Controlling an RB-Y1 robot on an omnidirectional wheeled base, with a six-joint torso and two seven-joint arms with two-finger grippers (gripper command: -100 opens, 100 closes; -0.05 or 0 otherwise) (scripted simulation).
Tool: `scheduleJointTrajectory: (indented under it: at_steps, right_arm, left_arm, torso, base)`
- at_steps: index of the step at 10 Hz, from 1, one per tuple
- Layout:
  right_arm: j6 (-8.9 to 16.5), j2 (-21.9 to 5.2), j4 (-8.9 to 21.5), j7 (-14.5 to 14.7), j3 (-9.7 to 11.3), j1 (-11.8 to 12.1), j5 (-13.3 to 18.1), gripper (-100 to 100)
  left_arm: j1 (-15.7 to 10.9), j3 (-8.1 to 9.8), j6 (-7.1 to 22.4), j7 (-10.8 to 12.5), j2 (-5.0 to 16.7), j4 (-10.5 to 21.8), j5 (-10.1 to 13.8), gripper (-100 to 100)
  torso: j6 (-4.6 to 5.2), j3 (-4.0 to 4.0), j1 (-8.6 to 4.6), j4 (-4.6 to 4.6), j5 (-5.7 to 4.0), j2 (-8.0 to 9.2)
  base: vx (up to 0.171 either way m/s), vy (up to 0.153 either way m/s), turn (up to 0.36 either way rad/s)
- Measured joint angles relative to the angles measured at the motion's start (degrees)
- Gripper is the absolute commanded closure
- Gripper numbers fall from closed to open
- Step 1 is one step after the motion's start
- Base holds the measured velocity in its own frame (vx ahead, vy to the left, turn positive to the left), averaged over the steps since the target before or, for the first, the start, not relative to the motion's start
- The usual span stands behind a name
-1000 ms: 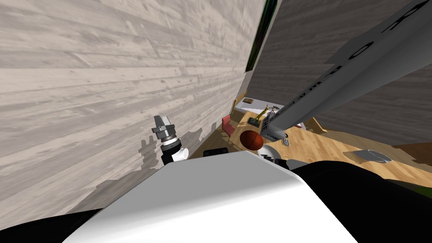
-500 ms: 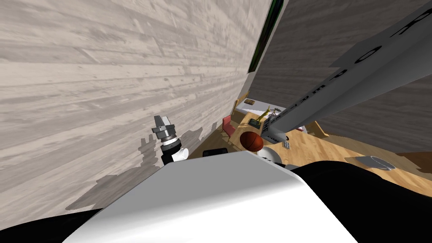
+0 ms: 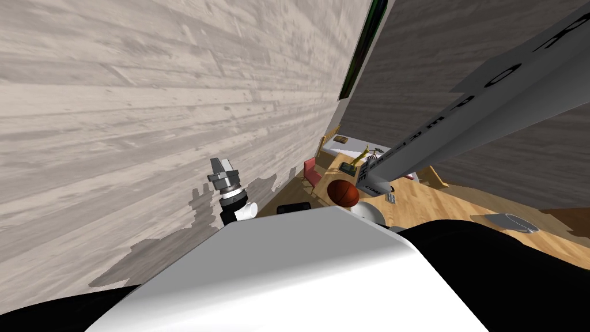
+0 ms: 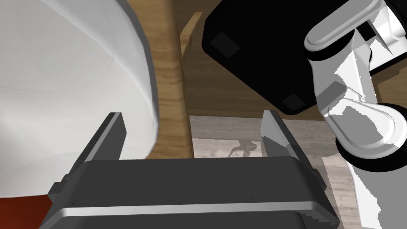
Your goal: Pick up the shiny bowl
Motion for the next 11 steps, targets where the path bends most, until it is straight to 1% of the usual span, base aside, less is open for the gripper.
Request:
scheduleJointTrajectory:
  at_steps: [3, 4, 8, 9, 11]
  right_arm:
    - [0.0, 0.0, 0.0, 0.0, 0.0, 0.1, 0.0, -100]
    - [0.0, 0.0, 0.0, 0.0, 0.0, 0.1, 0.0, -100]
    - [3.9, 0.4, -0.5, -0.4, 3.1, -0.4, -1.5, -100]
    - [5.2, 0.5, -0.7, -0.5, 4.3, -0.7, -2.1, -100]
    - [7.0, 0.6, -1.0, -0.6, 5.3, -0.5, -2.6, -100]
  left_arm:
    - [0.0, 0.00, 0.0, 0.0, 0.0, 0.0, 0.0, 0]
    - [0.0, 0.00, 0.0, 0.0, 0.0, 0.0, 0.0, 0]
    - [0.0, 0.00, 0.0, 0.0, 0.0, 0.0, 0.0, 0]
    - [0.0, 0.00, 0.0, 0.0, 0.0, 0.0, 0.0, 0]
    - [0.0, 0.00, 0.0, 0.0, 0.0, 0.0, 0.0, 0]
  torso:
    - [0.01, 0.00, 0.01, 0.00, 0.00, -0.01]
    - [0.01, -0.01, 0.03, 0.00, 0.00, -0.02]
    - [-0.01, 0.00, -0.05, 0.00, -0.01, -0.01]
    - [-0.01, 0.00, -0.04, 0.00, -0.01, -0.01]
    - [0.00, 0.00, -0.02, 0.00, -0.01, -0.01]
  base:
    - [-0.002, -0.003, 0.008]
    - [-0.005, -0.003, 0.153]
    - [-0.005, -0.018, 0.128]
    - [-0.005, -0.015, 0.101]
    - [-0.004, -0.009, 0.056]
